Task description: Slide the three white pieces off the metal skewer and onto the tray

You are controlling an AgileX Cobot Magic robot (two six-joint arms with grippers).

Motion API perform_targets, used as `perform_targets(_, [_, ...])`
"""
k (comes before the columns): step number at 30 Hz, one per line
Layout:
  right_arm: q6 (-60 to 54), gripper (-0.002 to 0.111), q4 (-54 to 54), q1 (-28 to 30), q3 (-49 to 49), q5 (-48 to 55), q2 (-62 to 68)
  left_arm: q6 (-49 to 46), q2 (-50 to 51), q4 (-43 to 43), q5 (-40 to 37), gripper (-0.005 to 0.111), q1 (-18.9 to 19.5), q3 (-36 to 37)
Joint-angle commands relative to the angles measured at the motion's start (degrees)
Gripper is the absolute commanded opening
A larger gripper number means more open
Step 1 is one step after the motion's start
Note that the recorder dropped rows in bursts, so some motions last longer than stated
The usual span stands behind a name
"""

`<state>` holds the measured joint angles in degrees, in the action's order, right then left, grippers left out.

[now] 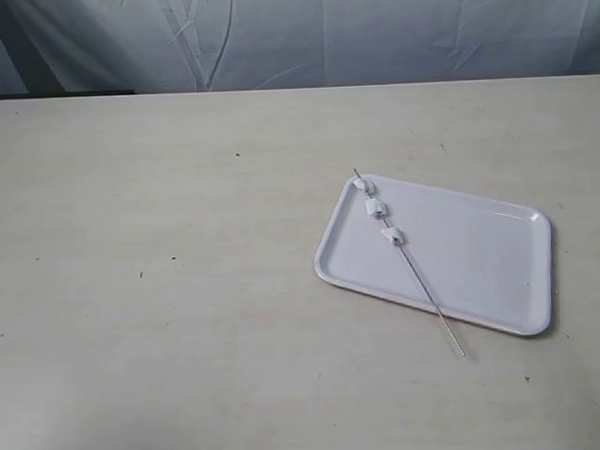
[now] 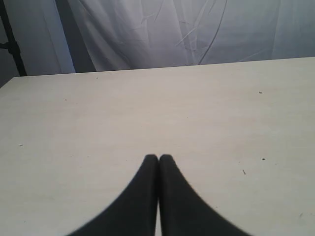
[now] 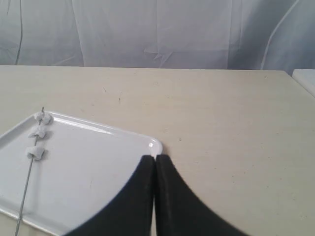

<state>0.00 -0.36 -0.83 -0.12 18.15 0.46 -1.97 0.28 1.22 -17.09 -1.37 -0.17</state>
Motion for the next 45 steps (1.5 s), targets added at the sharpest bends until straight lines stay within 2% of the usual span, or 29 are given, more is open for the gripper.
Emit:
perform_targets(1, [0.0,0.0,0.36,0.23,0.12,-0.76,-0.46,-0.01,-0.28,-0.12,0.77,0.0,0.11,0.17])
perform_targets(25, [0.0,0.0,0.36,0.23,0.12,-0.76,-0.46,-0.01,-0.28,-0.12,0.77,0.0,0.11,0.17])
perform_targets(27, [0.0,0.0,0.97,0.23,0.12,-0.76,-0.46,-0.41,-0.28,4.0,1.49,0.0,0.11,0.17])
perform_targets(29, [0.0,0.0,5.34,0.23,0.12,-0.76,-0.46,-0.41,-0.28,7.96,1.65,0.0,0.11,0.17])
perform_targets(33, [0.0,0.0,15.68,0.23,0.12,-3.26,-0.46,-0.41,-0.28,10.03,1.65,0.0,0.11,0.17])
perform_targets(34, [0.3,0.0,19.78,0.23,0.12,-5.71,-0.46,-0.41,-0.28,11.36,1.65,0.0,0.11,0.17])
perform_targets(36, [0.0,0.0,34.75,0.23,0.12,-7.58,-0.46,-0.41,-0.28,11.47,2.19,0.0,0.11,0.17])
perform_targets(38, [0.0,0.0,42.36,0.23,0.12,-9.09,-0.46,-0.41,-0.28,11.47,5.0,0.0,0.11,0.17])
perform_targets(45, [0.0,0.0,44.35,0.23,0.12,-9.99,-0.46,-0.41,-0.28,11.47,15.68,0.0,0.11,0.17])
